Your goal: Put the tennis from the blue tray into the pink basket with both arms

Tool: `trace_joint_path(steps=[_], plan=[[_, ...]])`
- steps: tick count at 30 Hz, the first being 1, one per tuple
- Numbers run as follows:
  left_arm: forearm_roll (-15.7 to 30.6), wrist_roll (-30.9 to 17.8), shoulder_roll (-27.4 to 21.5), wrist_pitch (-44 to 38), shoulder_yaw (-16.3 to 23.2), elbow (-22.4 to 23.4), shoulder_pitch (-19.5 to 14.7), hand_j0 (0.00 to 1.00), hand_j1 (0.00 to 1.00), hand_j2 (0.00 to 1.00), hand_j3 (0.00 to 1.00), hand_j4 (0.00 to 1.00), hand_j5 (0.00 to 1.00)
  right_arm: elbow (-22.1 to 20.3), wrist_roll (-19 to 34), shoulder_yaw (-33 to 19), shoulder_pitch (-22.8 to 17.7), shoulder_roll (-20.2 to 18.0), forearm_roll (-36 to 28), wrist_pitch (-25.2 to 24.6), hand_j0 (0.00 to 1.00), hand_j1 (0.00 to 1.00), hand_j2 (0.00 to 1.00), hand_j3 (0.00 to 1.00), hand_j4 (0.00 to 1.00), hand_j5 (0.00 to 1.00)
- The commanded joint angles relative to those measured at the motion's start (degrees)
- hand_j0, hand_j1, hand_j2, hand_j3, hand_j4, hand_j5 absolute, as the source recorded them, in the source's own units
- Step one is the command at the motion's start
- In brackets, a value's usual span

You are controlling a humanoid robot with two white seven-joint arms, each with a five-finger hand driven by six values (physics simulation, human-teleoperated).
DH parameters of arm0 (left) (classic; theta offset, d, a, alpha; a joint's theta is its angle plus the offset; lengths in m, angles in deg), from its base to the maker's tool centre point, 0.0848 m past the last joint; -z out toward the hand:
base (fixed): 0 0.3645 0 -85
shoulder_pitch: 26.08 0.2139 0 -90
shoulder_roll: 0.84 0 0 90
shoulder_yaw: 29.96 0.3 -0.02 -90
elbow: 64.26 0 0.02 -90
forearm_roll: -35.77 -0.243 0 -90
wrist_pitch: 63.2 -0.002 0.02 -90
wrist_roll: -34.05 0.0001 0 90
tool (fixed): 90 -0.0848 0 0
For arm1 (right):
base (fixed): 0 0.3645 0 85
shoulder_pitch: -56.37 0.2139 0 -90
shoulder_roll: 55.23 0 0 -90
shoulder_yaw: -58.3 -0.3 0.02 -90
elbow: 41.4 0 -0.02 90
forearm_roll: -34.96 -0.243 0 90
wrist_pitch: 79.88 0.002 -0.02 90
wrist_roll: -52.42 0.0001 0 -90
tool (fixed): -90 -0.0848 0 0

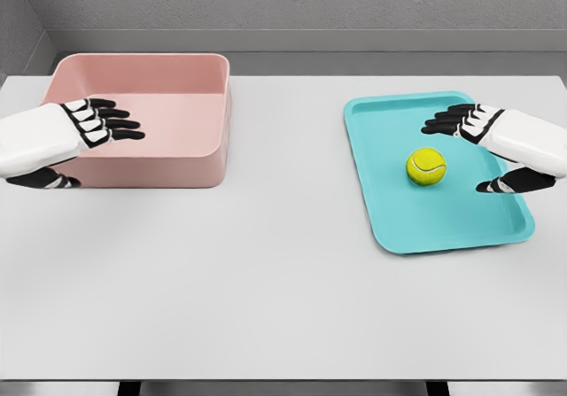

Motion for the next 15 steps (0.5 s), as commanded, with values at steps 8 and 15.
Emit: trace_joint_path(steps=[8, 15], plan=[[0.00, -0.09, 0.48, -0.04, 0.36, 0.01, 0.18, 1.00, 1.00, 1.00, 1.00, 1.00, 1.00, 0.92, 1.69, 0.15, 2.72, 1.59, 2.37, -0.05, 1.00, 1.00, 1.00, 1.00, 1.00, 1.00], [0.00, -0.18, 0.57, -0.04, 0.36, -0.08, 0.35, 1.00, 1.00, 1.00, 1.00, 1.00, 1.00, 6.02, 19.62, 0.94, 8.70, 7.30, 1.67, -0.05, 1.00, 1.00, 1.00, 1.00, 1.00, 1.00]])
